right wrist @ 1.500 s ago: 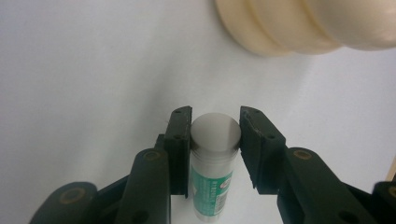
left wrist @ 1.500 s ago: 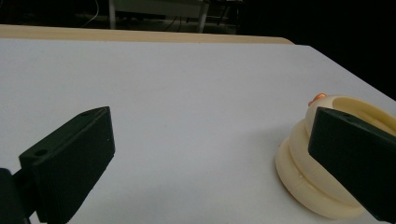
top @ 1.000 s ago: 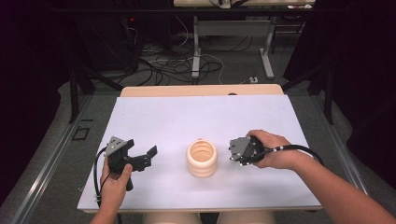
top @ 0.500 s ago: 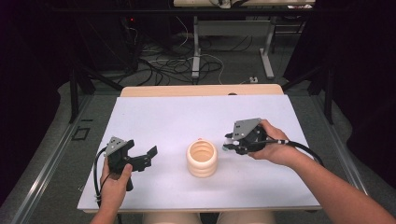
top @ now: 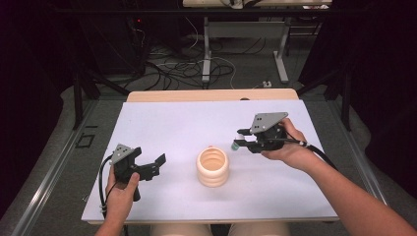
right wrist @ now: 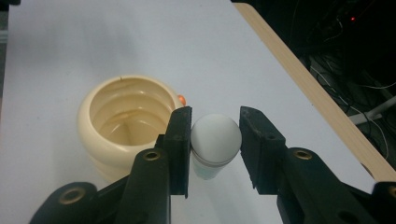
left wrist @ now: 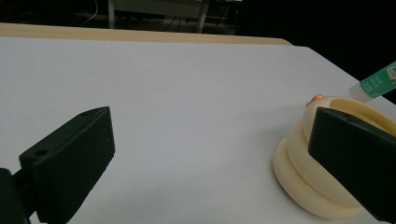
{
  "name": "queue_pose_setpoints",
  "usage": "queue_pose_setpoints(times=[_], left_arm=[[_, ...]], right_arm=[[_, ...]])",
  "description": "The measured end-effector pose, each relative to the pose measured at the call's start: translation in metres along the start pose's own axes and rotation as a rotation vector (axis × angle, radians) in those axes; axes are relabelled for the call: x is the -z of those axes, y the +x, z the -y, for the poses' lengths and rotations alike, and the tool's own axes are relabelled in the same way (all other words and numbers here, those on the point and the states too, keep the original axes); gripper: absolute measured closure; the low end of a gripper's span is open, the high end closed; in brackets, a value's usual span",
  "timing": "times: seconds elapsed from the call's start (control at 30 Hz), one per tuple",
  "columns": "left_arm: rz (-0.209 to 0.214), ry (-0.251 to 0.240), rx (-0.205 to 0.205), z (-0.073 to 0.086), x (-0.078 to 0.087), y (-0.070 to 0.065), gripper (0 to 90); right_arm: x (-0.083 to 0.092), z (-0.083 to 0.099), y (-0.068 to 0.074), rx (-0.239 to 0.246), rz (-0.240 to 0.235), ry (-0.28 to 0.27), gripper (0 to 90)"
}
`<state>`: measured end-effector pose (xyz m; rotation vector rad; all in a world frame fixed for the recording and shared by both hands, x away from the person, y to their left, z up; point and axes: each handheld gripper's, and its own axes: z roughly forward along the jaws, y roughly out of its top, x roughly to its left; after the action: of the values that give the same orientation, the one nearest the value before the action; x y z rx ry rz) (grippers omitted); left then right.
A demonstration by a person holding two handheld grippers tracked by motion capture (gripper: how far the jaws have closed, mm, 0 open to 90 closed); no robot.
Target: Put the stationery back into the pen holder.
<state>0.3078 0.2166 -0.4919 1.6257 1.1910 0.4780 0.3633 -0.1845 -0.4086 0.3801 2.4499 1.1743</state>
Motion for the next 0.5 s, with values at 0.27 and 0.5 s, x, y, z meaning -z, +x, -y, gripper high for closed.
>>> queue_pose_setpoints(times=[0.27,0.5], left_arm=[[0.002,-0.001,-0.003,0.000,-0.001,-0.001,0.5],[0.002,-0.004,0.000,-0.001,-0.001,-0.001,0.5]], right_arm=[[0.012,-0.018,0.003,-0.047,-0.003,-0.028,64.6],[0.013,-0.033,0.012,-0.080,-0.025,-0.050,64.6]])
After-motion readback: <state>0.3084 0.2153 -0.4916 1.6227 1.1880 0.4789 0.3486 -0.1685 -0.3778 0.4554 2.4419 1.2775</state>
